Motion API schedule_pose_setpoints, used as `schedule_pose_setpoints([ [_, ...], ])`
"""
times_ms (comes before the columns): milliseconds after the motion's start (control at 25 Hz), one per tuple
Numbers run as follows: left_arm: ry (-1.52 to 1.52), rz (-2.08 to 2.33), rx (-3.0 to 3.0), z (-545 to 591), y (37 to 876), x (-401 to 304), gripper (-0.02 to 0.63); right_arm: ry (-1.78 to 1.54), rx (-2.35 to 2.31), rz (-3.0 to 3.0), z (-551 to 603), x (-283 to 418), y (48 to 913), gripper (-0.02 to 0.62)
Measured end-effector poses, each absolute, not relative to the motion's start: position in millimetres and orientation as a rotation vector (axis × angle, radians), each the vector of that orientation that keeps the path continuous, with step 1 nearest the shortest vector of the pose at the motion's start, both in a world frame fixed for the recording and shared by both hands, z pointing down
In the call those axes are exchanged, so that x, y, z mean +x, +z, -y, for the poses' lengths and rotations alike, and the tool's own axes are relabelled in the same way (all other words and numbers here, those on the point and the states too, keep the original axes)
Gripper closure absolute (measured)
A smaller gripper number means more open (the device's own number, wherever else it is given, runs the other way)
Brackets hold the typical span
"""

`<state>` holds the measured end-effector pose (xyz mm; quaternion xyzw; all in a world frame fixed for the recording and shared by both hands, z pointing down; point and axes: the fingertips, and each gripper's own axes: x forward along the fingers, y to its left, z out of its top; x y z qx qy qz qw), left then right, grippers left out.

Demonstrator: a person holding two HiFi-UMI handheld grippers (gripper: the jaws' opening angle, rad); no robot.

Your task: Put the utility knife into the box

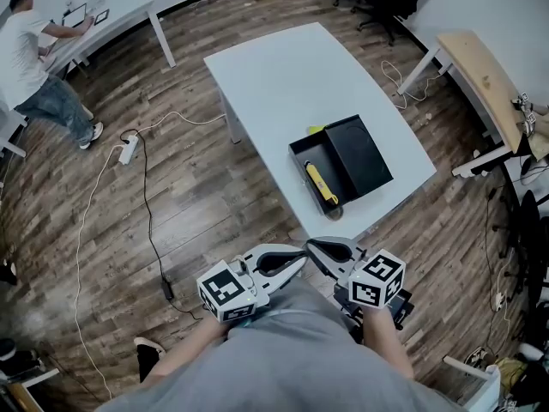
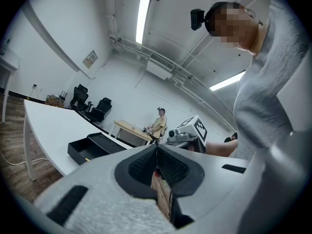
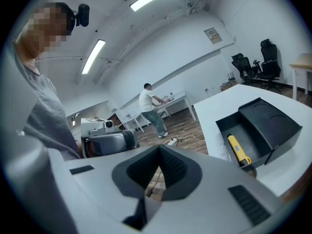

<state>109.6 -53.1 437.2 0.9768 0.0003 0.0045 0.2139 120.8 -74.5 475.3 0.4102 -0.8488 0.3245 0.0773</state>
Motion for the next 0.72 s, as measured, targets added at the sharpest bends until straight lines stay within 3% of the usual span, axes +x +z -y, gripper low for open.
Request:
schedule_pose_setpoints([
  [720, 0.016, 0.014, 2.706, 48.1, 441.5, 111.6, 0.588, 0.976, 1.229, 2.548, 70.3, 124.5, 477.8, 0.566],
])
